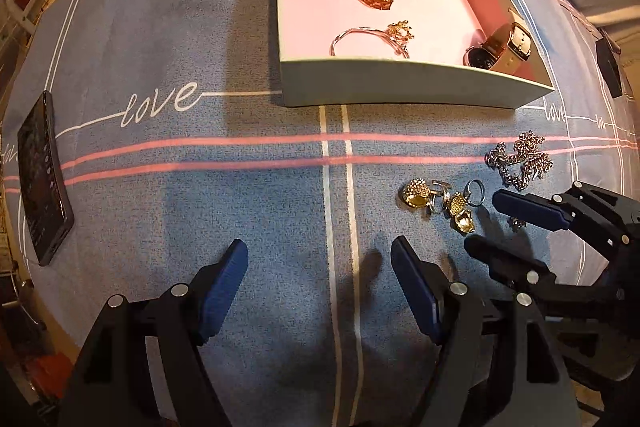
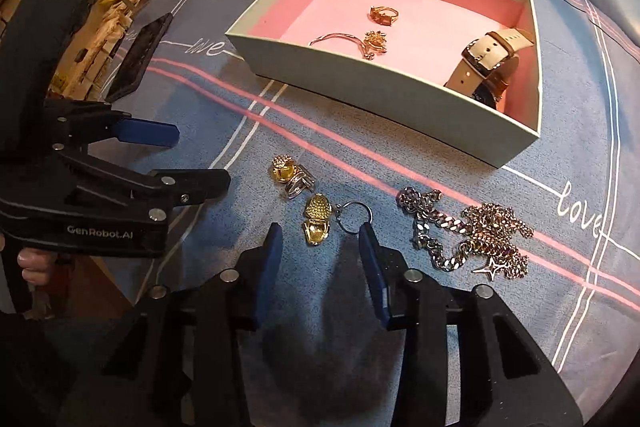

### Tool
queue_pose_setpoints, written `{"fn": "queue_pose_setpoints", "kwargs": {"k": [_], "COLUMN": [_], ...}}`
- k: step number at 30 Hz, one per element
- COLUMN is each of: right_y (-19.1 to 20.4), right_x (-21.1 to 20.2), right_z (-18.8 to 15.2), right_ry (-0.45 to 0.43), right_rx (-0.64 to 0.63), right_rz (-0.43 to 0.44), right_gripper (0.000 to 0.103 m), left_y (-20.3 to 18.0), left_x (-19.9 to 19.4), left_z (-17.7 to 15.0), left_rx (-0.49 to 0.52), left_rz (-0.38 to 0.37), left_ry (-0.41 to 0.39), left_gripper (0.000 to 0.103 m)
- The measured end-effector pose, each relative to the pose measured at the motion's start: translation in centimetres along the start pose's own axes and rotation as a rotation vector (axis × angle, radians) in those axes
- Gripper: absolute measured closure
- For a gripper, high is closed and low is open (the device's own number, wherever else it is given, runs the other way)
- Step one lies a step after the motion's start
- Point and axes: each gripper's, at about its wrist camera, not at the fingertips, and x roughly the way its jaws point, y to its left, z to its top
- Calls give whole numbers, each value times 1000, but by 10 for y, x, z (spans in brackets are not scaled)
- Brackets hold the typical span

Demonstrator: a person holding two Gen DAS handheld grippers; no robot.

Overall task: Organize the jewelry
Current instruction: 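Move the right tool onto the silver key ring and close on it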

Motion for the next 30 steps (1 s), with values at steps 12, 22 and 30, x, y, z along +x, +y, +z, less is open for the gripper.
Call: {"fn": "queue_pose_setpoints", "kwargs": {"k": [12,22,30], "right_y": [-21,-6,-36], "right_x": [3,12,-21], "right_z": [1,14,-13], "right_ry": [31,37,16], "right_rx": [-38,-185,-67], "right_rz": [-60,-72,-40], "right_gripper": [75,82,82], "left_y": [-15,-23,-66], "left_x": [-6,-5,7], "left_z": [-21,-23,-20], "left_rx": [-15,-69,-64], "left_rz": [-31,-72,-91], "left_ry": [9,10,-9], "left_gripper": [31,30,32]}}
